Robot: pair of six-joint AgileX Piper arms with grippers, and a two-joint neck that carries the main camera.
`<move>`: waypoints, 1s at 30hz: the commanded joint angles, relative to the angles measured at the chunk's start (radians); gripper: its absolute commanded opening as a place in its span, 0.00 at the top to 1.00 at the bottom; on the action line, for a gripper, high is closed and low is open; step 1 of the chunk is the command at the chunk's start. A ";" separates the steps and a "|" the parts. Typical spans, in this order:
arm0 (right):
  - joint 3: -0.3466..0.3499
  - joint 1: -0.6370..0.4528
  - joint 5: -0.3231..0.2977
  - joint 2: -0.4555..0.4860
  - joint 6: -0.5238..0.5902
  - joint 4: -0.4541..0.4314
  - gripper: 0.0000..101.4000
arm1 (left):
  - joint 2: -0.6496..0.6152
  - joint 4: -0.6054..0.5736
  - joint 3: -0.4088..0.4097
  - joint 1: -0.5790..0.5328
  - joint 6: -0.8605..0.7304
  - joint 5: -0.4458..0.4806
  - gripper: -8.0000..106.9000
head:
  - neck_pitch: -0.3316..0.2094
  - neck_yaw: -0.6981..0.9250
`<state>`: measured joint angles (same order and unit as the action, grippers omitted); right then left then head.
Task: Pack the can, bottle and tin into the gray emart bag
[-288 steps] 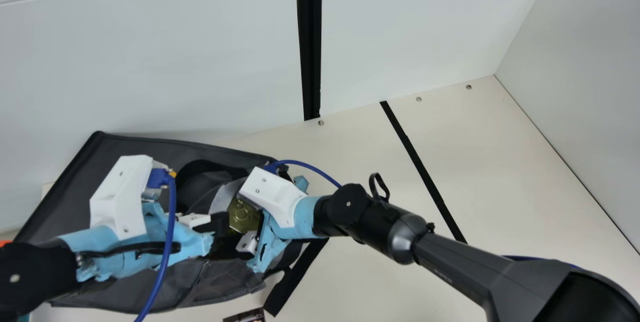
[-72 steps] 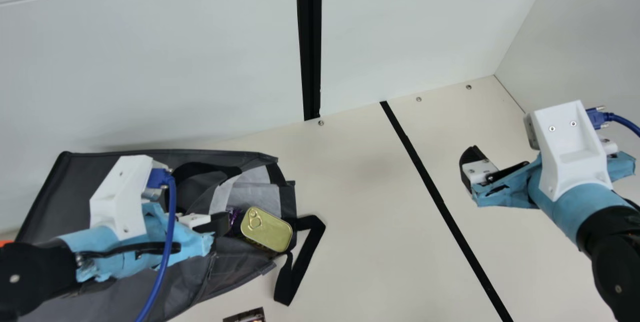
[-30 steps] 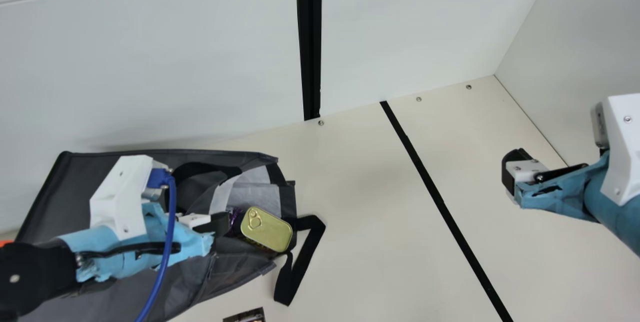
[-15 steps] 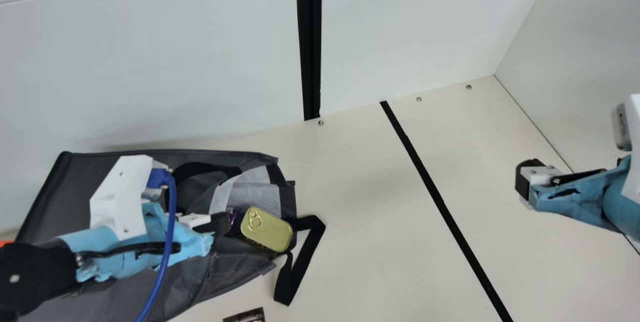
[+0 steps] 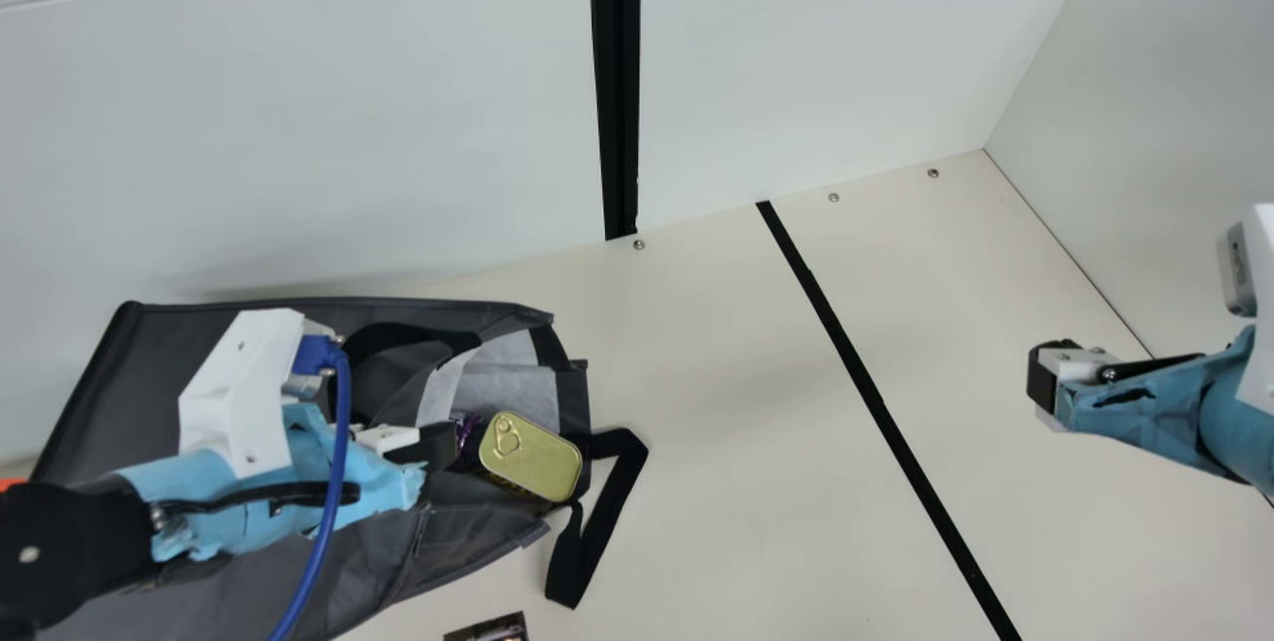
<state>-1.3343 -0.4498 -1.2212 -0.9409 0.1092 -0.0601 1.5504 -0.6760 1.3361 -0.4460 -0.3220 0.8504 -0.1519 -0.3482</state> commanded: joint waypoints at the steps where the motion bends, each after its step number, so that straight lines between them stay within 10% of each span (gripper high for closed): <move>1: 0.002 -0.009 0.001 0.000 0.008 0.008 0.10 | 0.000 0.000 0.000 0.000 0.000 0.000 0.84 | -0.023 -0.001; 30: -0.001 -0.027 0.028 -0.060 0.101 0.110 0.10 | 0.000 0.000 0.000 0.000 0.000 0.000 0.84 | -0.023 -0.001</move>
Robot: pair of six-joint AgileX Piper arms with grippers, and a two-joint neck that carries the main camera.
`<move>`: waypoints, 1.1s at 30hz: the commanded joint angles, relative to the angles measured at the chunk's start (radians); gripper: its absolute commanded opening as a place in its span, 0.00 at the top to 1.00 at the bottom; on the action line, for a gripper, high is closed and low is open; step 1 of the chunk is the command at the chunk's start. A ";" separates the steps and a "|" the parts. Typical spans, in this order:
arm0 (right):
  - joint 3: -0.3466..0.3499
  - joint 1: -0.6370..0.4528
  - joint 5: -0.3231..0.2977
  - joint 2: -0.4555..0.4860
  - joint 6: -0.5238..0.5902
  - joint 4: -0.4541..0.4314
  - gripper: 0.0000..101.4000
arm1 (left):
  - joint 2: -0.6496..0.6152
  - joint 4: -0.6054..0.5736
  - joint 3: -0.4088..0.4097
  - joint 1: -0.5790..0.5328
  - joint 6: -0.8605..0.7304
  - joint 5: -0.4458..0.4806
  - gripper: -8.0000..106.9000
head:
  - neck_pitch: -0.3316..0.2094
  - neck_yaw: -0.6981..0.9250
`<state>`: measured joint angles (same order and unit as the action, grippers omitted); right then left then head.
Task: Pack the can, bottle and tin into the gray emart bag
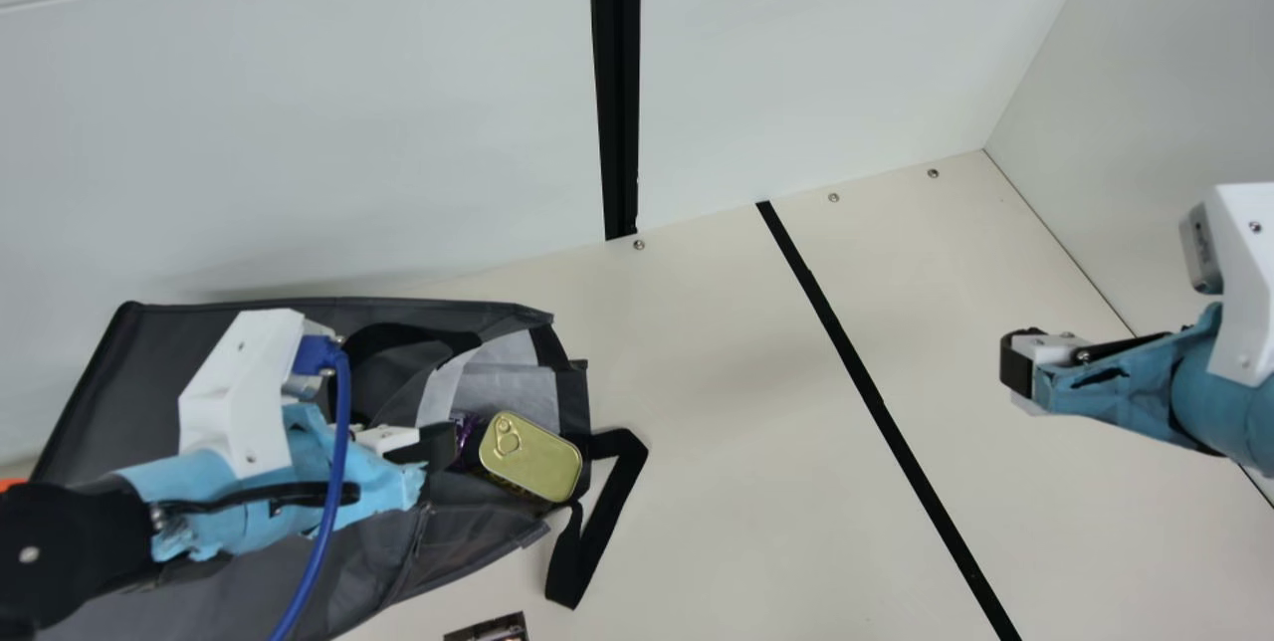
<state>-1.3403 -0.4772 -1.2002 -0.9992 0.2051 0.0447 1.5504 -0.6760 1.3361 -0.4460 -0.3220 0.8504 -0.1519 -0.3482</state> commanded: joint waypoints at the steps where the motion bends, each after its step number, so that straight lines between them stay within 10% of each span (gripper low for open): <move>1: 0.009 0.002 0.012 -0.005 0.010 0.009 0.10 | 0.000 0.000 0.000 0.000 0.000 0.000 0.84 | -0.023 -0.001; 33: 0.097 0.043 0.164 -0.136 0.172 0.163 0.10 | 0.000 0.000 0.000 0.000 0.000 0.000 0.84 | -0.023 -0.001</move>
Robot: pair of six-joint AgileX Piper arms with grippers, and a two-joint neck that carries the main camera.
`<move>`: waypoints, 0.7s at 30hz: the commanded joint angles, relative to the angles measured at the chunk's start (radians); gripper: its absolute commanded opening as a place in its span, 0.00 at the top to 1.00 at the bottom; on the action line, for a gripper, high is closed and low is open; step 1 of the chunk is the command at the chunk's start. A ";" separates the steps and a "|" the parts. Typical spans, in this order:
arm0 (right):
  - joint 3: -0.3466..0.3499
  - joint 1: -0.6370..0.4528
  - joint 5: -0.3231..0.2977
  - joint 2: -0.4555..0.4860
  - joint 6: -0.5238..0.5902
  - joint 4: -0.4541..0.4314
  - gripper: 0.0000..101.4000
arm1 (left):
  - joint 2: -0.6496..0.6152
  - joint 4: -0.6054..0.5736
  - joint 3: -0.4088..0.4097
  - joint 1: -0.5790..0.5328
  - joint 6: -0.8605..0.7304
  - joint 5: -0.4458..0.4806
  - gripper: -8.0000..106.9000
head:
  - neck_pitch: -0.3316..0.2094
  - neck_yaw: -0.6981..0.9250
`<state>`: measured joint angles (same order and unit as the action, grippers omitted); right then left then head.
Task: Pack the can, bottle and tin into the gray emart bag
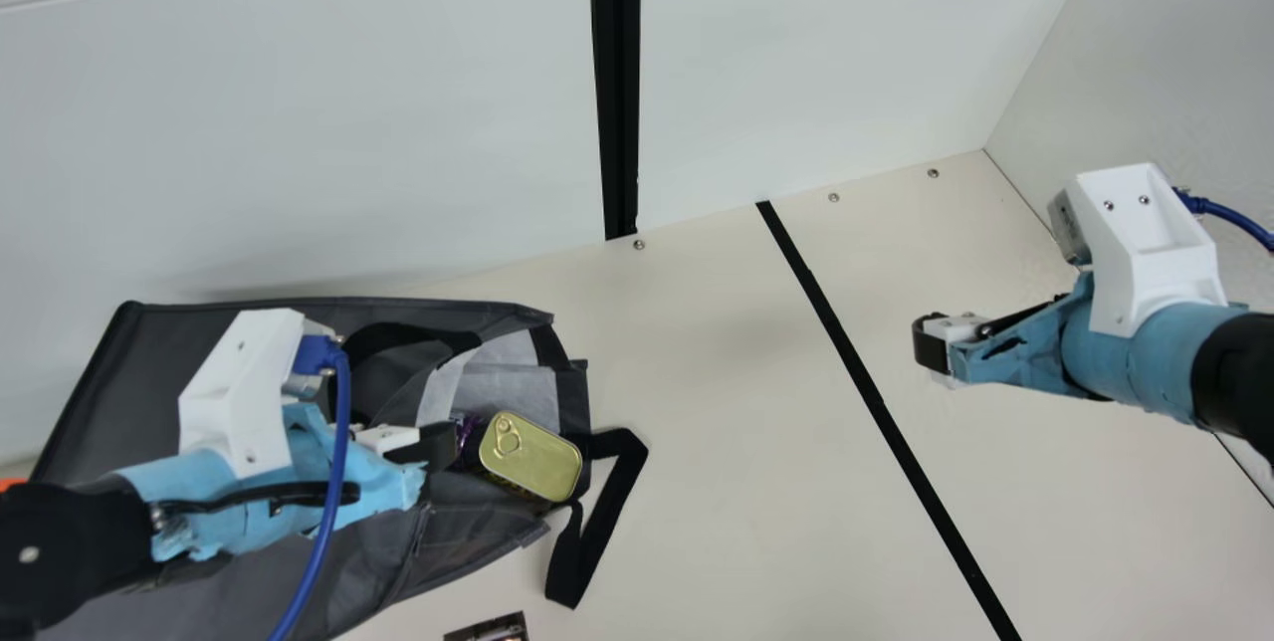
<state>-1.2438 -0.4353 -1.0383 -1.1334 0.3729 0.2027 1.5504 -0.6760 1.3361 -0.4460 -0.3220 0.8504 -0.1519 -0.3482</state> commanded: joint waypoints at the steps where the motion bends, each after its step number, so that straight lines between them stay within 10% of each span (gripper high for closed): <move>1: 0.004 0.003 0.007 -0.006 0.009 0.008 0.10 | 0.000 0.000 0.000 0.000 0.000 0.000 0.84 | -0.023 -0.001; 21: 0.031 0.060 0.058 -0.099 0.084 0.111 0.10 | 0.000 0.000 0.000 0.000 0.000 0.000 0.84 | -0.023 -0.001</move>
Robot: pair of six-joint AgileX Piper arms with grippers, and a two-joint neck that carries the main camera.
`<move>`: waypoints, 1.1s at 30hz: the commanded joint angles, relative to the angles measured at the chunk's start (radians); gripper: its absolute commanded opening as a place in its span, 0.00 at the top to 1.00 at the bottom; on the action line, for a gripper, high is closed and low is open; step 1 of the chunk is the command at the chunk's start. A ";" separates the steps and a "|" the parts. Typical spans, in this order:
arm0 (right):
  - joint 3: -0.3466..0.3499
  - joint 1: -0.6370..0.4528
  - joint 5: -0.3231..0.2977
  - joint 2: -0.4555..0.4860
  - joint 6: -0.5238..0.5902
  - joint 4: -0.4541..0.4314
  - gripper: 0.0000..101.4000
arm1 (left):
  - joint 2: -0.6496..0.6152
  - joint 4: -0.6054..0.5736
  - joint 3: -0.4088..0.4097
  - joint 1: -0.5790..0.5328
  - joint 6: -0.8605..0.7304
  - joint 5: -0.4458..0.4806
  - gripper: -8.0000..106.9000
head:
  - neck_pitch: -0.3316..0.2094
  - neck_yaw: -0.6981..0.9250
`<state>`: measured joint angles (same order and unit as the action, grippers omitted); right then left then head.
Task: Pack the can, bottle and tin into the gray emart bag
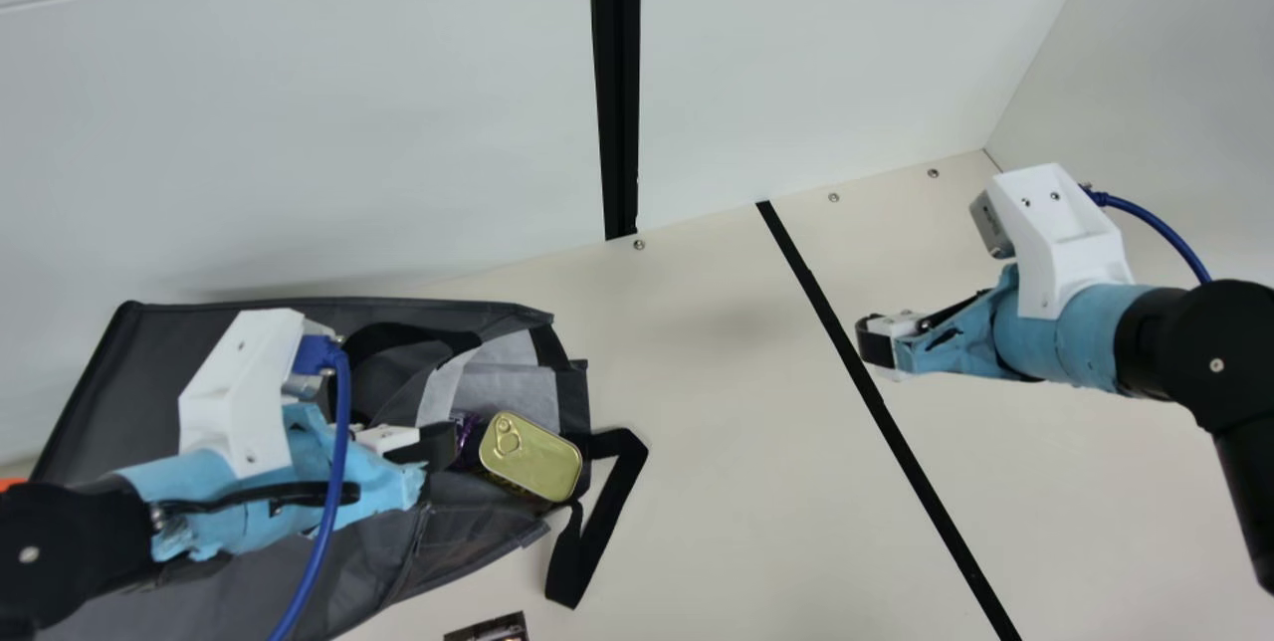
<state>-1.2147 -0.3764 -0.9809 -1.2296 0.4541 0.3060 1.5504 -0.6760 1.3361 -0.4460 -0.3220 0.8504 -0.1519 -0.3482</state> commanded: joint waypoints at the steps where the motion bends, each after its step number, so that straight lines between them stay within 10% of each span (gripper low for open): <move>1: 0.002 0.003 0.002 -0.007 0.007 0.014 0.10 | 0.000 0.000 0.000 0.000 0.000 0.000 0.84 | -0.023 -0.001; 33: 0.069 0.063 0.075 -0.154 0.181 0.191 0.10 | 0.000 0.000 0.000 0.000 0.000 0.000 0.84 | -0.023 -0.001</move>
<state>-1.1470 -0.3131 -0.9064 -1.3821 0.6319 0.4919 1.5504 -0.6760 1.3361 -0.4460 -0.3220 0.8504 -0.1519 -0.3482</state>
